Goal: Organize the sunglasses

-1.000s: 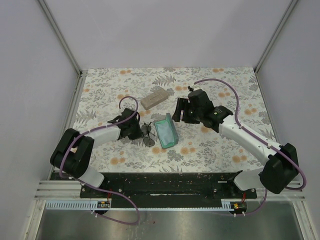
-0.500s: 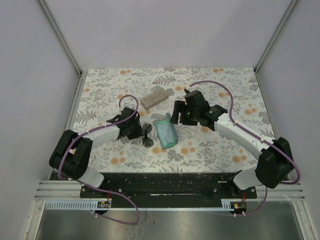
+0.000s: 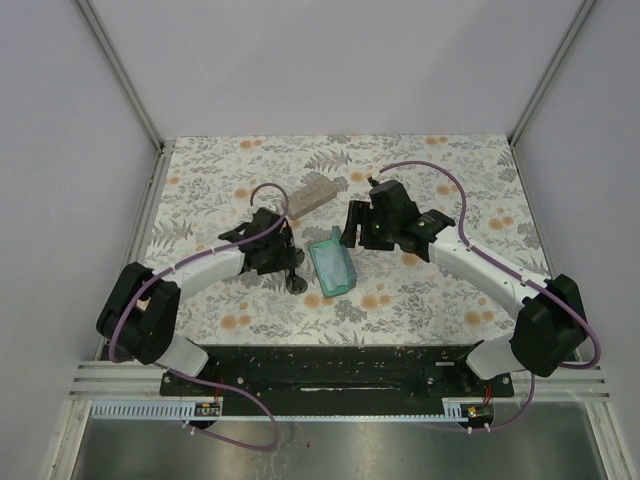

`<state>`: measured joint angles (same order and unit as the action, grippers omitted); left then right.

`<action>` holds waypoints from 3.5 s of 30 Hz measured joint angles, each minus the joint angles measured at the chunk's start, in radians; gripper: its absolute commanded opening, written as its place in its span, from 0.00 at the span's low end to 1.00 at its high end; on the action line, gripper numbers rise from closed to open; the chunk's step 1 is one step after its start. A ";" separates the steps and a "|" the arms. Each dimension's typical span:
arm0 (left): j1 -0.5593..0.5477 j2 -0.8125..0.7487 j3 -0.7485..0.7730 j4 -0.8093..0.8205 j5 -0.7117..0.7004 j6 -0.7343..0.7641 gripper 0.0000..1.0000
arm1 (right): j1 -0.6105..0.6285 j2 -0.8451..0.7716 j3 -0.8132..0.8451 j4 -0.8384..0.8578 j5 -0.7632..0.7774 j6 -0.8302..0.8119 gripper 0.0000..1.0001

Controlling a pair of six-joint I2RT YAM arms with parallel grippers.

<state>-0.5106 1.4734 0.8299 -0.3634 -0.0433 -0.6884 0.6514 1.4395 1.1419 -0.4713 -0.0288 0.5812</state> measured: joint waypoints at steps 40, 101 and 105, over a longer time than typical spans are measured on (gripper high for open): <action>-0.157 0.138 0.225 -0.070 -0.013 -0.081 0.00 | 0.000 -0.045 -0.042 0.003 0.089 0.016 0.76; -0.102 0.219 0.084 0.198 0.024 -0.236 0.00 | -0.134 0.226 -0.120 0.333 -0.353 0.018 0.15; -0.098 0.223 0.084 0.203 0.036 -0.235 0.00 | -0.135 0.229 -0.120 0.347 -0.375 0.018 0.09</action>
<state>-0.6086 1.6962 0.9142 -0.1600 -0.0074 -0.9237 0.5159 1.6684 1.0218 -0.1246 -0.4034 0.5995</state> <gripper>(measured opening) 0.016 0.133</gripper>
